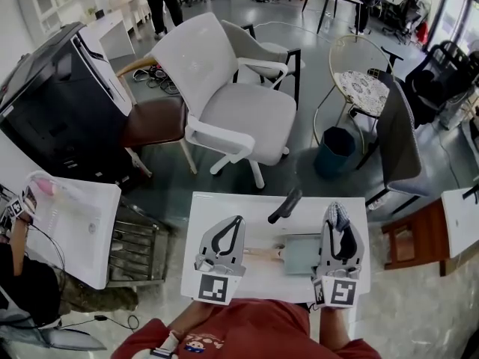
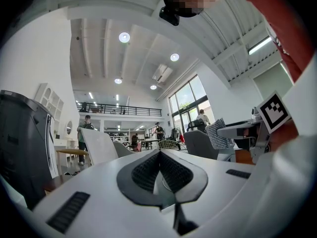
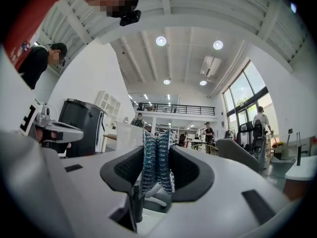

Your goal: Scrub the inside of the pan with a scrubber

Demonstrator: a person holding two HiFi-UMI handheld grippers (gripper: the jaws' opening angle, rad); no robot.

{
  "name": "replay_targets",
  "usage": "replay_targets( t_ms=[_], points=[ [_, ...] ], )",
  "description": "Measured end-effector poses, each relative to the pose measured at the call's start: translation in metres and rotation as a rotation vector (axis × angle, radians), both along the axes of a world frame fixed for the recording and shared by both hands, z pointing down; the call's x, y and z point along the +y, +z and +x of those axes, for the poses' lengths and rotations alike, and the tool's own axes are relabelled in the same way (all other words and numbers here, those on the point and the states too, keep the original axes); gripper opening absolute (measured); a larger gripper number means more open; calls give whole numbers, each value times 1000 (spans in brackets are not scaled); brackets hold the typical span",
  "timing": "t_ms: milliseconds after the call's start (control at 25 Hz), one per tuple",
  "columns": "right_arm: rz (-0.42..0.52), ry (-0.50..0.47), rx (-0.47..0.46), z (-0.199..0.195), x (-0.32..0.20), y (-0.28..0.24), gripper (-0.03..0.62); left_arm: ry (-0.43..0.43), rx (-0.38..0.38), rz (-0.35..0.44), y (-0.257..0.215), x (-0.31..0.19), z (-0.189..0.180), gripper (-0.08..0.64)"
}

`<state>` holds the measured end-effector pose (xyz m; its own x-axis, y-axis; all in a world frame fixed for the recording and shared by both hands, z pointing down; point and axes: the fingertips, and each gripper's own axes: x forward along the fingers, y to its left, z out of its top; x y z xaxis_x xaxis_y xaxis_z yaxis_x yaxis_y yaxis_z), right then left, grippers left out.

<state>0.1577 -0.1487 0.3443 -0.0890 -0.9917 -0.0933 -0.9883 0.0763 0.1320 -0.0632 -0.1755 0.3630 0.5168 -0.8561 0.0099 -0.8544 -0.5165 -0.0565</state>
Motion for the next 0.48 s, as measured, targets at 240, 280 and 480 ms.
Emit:
replay_targets(
  t_ms=[240, 280, 480],
  points=[
    [1, 6, 12, 4, 1, 1, 166, -1, -8, -2, 3, 1, 1, 14],
    [1, 7, 16, 4, 1, 1, 166, -1, -7, 0, 2, 1, 1, 14],
    [-6, 6, 24, 1, 2, -1, 166, -4, -7, 10, -3, 0, -2, 14]
  ],
)
